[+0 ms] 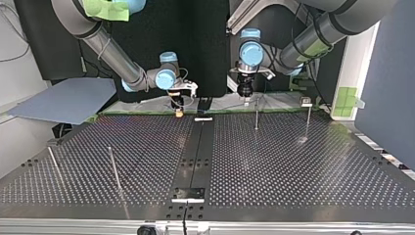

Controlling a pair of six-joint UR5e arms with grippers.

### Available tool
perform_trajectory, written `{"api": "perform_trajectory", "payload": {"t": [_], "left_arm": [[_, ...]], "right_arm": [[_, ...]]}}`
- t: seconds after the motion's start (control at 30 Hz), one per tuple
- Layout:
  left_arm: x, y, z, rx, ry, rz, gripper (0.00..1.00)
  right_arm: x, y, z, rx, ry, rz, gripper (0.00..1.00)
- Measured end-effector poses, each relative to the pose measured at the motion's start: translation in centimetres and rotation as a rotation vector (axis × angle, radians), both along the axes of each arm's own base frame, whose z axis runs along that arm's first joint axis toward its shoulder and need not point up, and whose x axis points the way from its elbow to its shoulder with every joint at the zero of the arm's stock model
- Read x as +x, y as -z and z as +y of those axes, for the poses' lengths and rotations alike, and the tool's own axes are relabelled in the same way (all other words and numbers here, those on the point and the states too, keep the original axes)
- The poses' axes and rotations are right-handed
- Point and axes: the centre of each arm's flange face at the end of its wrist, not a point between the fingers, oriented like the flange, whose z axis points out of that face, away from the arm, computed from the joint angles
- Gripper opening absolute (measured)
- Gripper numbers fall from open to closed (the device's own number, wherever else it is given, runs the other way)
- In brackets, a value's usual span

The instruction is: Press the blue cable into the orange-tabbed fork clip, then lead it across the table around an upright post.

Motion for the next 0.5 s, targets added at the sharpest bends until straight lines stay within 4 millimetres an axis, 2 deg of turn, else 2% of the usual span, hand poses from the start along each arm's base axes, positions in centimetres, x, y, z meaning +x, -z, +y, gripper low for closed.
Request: {"api": "perform_trajectory", "payload": {"t": [0.13, 0.4, 0.5], "left_arm": [[0.1, 0.5, 0.3, 0.006, 0.006, 0.012, 1.0], [0.8, 3.2, 0.8, 0.049, -0.004, 0.051, 1.0], [1.5, 3.7, 0.9, 0.059, -0.022, 0.051, 1.0]], "right_arm": [[-0.1, 0.0, -0.1, 0.0, 0.001, 0.0, 0.0], [-0.1, 0.0, -0.1, 0.0, 0.002, 0.0, 0.0], [-0.1, 0.0, -0.1, 0.0, 0.001, 0.001, 0.0]]}}
